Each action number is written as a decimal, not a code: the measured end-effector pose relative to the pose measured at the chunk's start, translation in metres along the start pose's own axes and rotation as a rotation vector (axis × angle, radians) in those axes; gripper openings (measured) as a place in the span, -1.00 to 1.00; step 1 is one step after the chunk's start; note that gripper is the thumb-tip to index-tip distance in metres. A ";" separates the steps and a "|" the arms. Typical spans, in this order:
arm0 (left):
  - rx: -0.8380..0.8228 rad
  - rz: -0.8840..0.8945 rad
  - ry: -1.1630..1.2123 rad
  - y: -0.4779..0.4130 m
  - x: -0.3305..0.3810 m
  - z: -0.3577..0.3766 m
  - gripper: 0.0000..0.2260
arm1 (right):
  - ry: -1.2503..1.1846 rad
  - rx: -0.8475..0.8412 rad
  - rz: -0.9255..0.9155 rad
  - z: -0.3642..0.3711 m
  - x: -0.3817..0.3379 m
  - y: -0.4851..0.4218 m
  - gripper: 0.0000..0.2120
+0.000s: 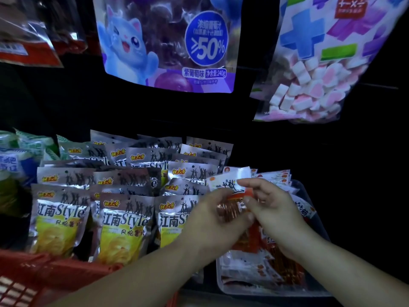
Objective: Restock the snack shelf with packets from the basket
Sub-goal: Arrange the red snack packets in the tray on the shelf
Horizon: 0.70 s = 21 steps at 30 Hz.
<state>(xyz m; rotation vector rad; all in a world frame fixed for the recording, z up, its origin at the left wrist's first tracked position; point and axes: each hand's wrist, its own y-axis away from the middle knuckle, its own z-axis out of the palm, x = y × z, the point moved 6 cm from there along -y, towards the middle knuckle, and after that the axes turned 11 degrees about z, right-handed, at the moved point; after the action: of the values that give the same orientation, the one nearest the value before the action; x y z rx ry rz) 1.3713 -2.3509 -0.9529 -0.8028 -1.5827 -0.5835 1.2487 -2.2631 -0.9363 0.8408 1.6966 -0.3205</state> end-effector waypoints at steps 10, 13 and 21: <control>0.004 -0.045 0.142 -0.028 -0.010 -0.005 -0.61 | 0.510 0.112 -0.162 -0.033 -0.012 -0.032 -0.41; -0.001 -0.113 0.209 -0.032 -0.022 0.003 -0.64 | 0.453 0.034 -0.109 -0.041 -0.006 -0.044 -0.90; 0.141 -0.250 0.130 -0.039 -0.035 -0.001 -0.68 | 0.499 0.010 0.025 -0.042 0.036 -0.060 -0.90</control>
<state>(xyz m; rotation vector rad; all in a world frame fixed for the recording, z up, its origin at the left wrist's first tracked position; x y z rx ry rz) 1.3438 -2.3827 -0.9849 -0.4555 -1.5954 -0.6812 1.1741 -2.2663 -0.9697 1.0055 2.1423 -0.1039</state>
